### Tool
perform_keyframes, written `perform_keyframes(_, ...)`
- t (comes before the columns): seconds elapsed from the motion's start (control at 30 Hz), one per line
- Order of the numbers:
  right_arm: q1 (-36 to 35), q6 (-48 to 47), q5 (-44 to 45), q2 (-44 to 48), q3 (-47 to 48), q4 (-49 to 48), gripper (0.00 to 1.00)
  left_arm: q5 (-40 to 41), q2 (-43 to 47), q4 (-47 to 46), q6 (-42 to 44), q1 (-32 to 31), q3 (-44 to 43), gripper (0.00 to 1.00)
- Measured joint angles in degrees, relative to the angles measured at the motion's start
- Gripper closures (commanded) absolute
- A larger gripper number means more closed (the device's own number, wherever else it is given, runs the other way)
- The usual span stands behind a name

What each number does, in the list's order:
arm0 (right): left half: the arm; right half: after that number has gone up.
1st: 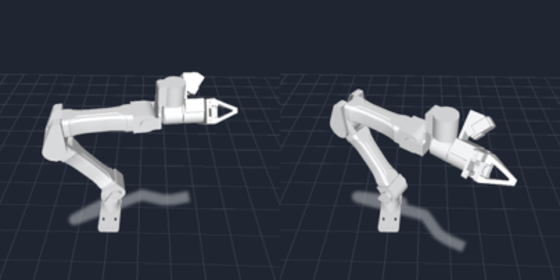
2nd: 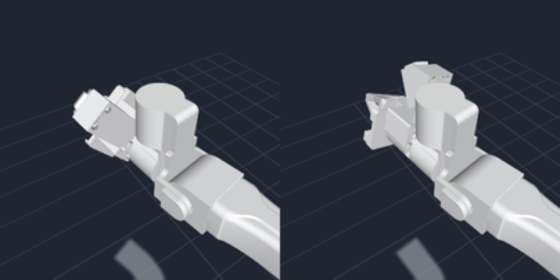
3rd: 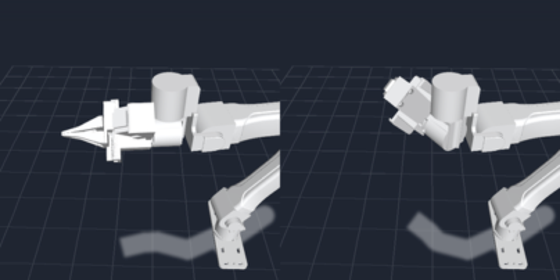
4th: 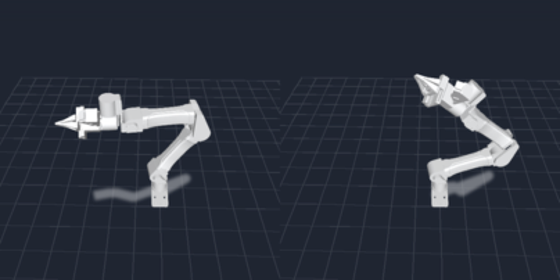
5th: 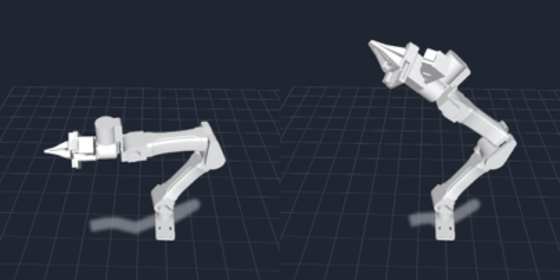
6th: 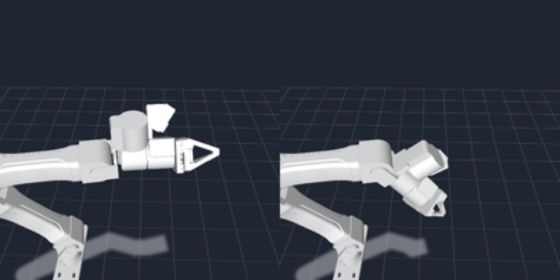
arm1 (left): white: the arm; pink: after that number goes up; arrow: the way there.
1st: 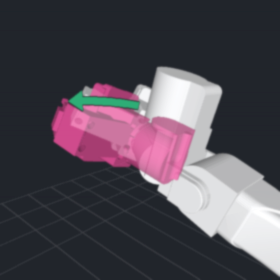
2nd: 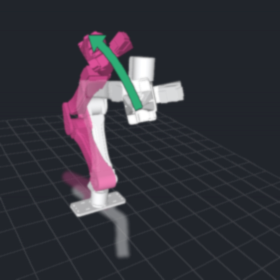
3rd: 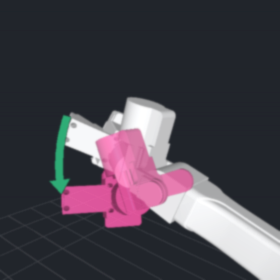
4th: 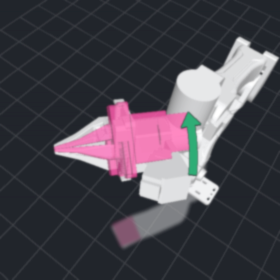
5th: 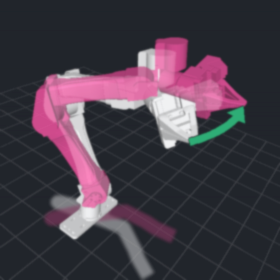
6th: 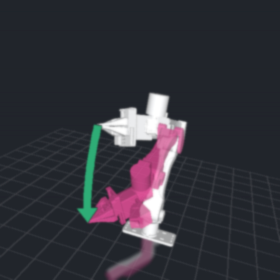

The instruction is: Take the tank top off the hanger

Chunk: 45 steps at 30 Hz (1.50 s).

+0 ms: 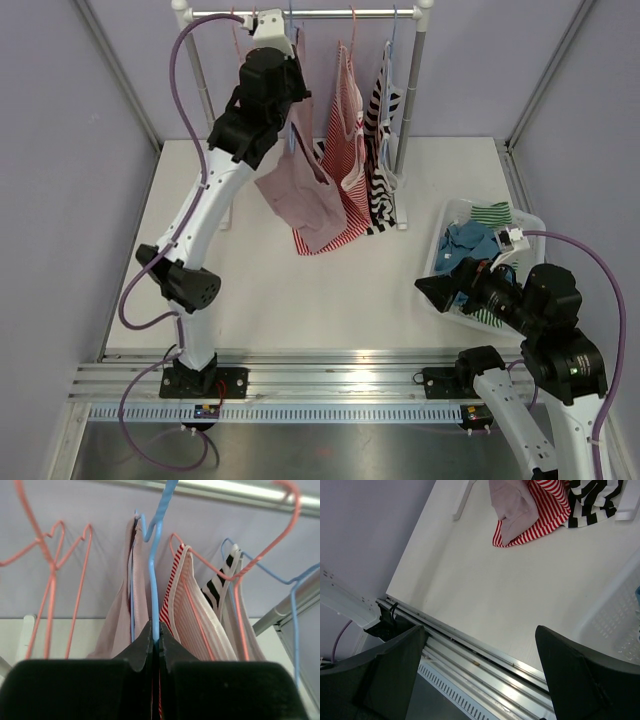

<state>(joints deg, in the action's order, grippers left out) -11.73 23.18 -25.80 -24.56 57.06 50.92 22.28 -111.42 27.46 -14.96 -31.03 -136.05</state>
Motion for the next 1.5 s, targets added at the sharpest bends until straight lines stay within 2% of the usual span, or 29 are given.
perform_keyframes(0.23,0.0,-0.2,-0.2,-1.3,1.4,-0.3,0.01,-3.4,10.5,1.4,0.0,0.0,5.6,1.0)
perform_keyframes(0.37,0.0,-1.2,0.1,-3.2,4.2,-0.6,0.01,-7.9,17.8,2.9,-0.4,0.0,12.7,1.0)
perform_keyframes(0.57,0.0,-4.0,0.9,-9.4,10.8,-2.1,0.0,-16.5,32.2,5.9,-1.5,-0.2,28.0,1.0)
perform_keyframes(0.67,0.0,-0.7,0.7,-10.9,9.9,-7.9,0.0,-20.1,41.6,7.2,-2.1,-1.1,36.5,1.0)
perform_keyframes(0.8,0.0,8.3,-6.4,-12.1,3.3,-22.4,0.01,-25.1,56.7,7.0,-3.6,-2.5,50.2,1.0)
perform_keyframes(0.9,-0.5,15.3,-12.3,-16.8,-1.6,-35.2,0.0,-29.2,66.6,7.1,-5.2,-2.6,58.6,1.0)
perform_keyframes(0.97,-3.3,17.1,-12.5,-20.9,-2.6,-39.6,0.01,-32.3,71.5,7.2,-6.1,-2.6,63.1,1.0)
perform_keyframes(1.17,-22.8,13.2,-0.7,-31.1,-0.4,-41.0,0.01,-39.5,76.5,7.0,-8.8,-2.6,73.4,1.0)
perform_keyframes(1.23,-27.2,11.7,4.3,-34.0,0.9,-41.4,0.0,-40.8,77.1,6.4,-10.1,-2.7,76.2,1.0)
perform_keyframes(1.37,-32.9,8.8,15.2,-40.8,5.0,-41.6,0.01,-41.8,79.6,5.3,-12.6,-2.7,81.3,1.0)
perform_keyframes(1.5,-35.6,6.5,23.6,-45.6,7.6,-41.2,0.05,-41.7,81.7,4.7,-14.2,-2.7,82.6,1.0)
